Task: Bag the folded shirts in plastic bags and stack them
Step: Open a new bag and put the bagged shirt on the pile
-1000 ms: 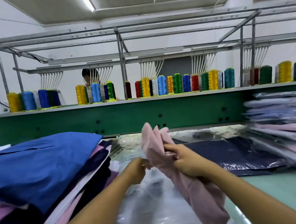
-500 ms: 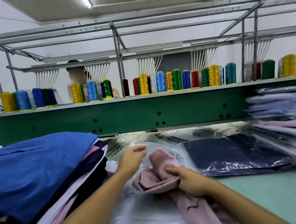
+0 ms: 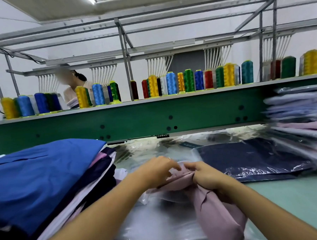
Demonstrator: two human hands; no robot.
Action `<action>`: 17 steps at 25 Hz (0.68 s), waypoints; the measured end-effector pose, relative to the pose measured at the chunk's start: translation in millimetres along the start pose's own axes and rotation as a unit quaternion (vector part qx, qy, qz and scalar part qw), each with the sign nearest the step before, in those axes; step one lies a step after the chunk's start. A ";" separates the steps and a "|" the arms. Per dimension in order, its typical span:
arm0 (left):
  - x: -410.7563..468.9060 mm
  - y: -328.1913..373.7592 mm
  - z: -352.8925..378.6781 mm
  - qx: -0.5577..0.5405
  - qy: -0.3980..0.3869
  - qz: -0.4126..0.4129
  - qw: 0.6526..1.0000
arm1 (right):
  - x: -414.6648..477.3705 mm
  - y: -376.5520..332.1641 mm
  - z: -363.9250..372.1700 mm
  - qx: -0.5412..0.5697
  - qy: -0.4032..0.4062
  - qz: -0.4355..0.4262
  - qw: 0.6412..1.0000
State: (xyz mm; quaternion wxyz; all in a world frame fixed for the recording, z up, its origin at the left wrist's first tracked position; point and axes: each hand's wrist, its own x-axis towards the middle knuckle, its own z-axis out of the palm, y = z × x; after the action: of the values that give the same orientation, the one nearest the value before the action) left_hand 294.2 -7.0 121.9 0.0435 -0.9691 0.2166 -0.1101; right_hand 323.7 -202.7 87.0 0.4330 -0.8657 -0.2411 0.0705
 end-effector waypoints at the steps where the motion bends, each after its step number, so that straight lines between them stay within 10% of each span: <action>1: -0.2 4.5 -3.6 -0.032 0.026 0.001 0.999 | 1.9 -2.5 4.4 -0.006 0.001 0.001 1.000; 9: 5.2 25.5 -36.4 0.032 0.094 -0.121 0.988 | 41.5 -47.7 26.9 -0.095 -0.015 -0.023 0.995; 13: 2.7 26.0 -56.4 0.007 0.100 -0.053 0.994 | 48.3 -64.8 24.7 -0.229 -0.074 0.002 0.971; 17: -2.7 23.5 -67.6 0.011 0.118 0.009 0.993 | 58.1 -84.4 50.8 -0.266 0.037 0.020 0.963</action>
State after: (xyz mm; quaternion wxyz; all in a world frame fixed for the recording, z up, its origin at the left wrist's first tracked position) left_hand 266.5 -29.5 184.0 0.0293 -0.9468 0.2275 -0.2255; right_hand 327.6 -95.6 126.9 0.1947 -0.9562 -0.2177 -0.0198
